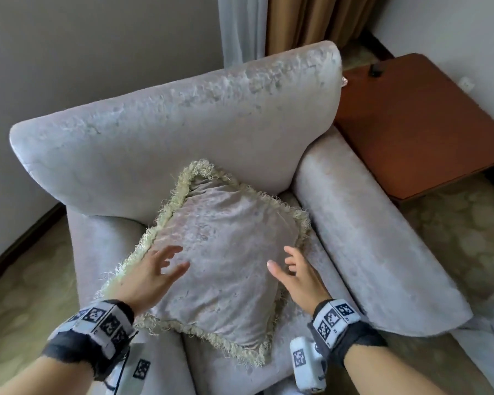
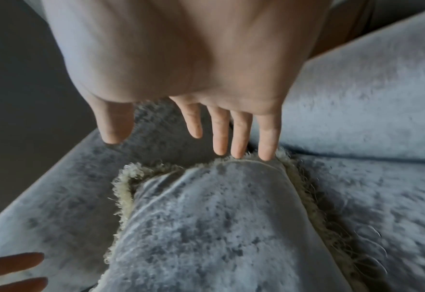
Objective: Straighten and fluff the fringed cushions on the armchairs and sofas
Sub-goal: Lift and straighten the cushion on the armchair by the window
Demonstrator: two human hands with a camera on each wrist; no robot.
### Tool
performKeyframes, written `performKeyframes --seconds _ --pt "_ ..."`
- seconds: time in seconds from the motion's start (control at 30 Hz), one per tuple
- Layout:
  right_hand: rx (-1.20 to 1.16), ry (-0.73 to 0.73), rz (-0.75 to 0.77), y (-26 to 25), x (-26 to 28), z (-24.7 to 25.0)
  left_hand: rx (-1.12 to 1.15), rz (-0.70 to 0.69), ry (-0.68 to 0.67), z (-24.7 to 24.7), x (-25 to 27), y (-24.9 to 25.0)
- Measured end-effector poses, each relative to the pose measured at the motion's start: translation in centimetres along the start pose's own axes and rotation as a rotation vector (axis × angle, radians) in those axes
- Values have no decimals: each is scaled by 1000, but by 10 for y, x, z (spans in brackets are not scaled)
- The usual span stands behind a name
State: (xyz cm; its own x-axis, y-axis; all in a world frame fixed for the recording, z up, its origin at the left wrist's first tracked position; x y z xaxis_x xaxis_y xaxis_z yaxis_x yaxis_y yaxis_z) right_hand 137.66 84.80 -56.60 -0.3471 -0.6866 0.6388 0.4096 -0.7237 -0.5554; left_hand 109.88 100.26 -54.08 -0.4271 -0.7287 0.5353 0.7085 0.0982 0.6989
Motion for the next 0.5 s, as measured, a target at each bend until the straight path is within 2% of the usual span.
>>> performKeyframes --seconds 0.27,0.5 --pt "-113 17 -61 70 -107 -53 66 55 174 -36 -78 -48" --pt "-176 236 -60 105 -164 -126 -68 63 313 -27 -118 -78"
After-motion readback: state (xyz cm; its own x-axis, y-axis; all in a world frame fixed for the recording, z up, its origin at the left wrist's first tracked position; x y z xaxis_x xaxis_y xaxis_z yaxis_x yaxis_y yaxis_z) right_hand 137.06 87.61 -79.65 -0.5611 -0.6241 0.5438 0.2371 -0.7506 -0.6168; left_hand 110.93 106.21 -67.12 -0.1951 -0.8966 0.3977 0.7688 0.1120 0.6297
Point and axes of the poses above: each hand's wrist, its own x-axis away from the middle knuckle, its own z-axis out of the back of the hand, y = z × x, the point moved 2 cm from there along -x, towards the middle knuckle, and after that the axes turned 14 degrees about x, right-handed, at the moved point
